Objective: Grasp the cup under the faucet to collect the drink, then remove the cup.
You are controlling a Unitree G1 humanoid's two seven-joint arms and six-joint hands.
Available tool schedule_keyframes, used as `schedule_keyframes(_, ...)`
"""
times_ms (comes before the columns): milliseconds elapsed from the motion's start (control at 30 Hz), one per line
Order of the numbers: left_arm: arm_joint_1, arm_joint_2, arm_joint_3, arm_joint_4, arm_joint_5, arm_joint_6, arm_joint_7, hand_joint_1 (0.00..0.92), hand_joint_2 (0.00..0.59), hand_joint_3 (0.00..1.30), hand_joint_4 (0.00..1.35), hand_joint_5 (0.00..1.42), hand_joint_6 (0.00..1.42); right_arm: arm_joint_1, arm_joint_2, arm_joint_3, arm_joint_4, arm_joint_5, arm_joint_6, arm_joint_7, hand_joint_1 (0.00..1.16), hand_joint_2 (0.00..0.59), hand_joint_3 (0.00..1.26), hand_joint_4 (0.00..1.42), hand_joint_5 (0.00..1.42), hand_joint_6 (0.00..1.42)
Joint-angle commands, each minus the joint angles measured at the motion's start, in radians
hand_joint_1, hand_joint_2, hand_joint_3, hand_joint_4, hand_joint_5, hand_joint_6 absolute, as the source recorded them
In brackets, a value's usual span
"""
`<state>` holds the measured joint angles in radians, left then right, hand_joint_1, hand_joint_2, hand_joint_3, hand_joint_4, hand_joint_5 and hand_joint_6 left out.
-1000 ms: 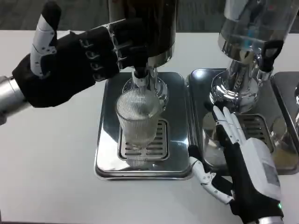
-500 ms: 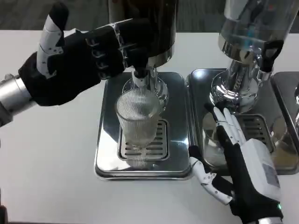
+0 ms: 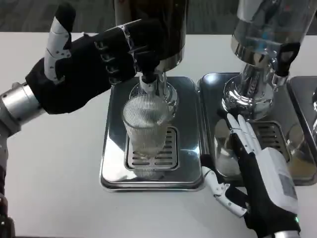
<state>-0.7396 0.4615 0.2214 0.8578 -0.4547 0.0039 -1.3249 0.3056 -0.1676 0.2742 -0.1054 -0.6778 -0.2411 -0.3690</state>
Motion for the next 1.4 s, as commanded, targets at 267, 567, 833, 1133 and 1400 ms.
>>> schedule_keyframes(267,0.0,0.001,-0.033,-0.033,0.054,-0.117,-0.033,0.0,0.074,0.2,0.06,0.08,0.04,-0.003,0.0,-0.004,0.01,0.008,-0.013,-0.007,0.51,0.427,0.08,0.0,0.01,0.23)
schedule_keyframes(567,0.026,0.01,-0.054,-0.054,0.084,-0.222,-0.028,0.0,0.073,0.2,0.06,0.09,0.04,0.001,-0.002,-0.005,0.006,0.011,-0.013,-0.005,0.5,0.432,0.08,0.0,0.01,0.23)
schedule_keyframes(833,0.038,0.017,-0.068,-0.06,0.1,-0.273,-0.019,0.0,0.077,0.2,0.06,0.08,0.04,0.008,-0.003,-0.004,-0.004,0.01,-0.016,-0.006,0.5,0.433,0.08,0.0,0.01,0.23)
schedule_keyframes(1133,0.052,0.022,-0.084,-0.073,0.114,-0.317,-0.014,0.0,0.077,0.2,0.06,0.08,0.04,-0.002,-0.009,-0.007,0.001,0.041,-0.04,0.01,0.49,0.432,0.08,0.0,0.01,0.21)
schedule_keyframes(1400,0.072,0.028,-0.099,-0.1,0.119,-0.353,-0.006,0.0,0.071,0.2,0.05,0.07,0.05,0.0,-0.011,-0.013,-0.006,0.06,-0.046,0.022,0.48,0.425,0.08,0.0,0.01,0.2)
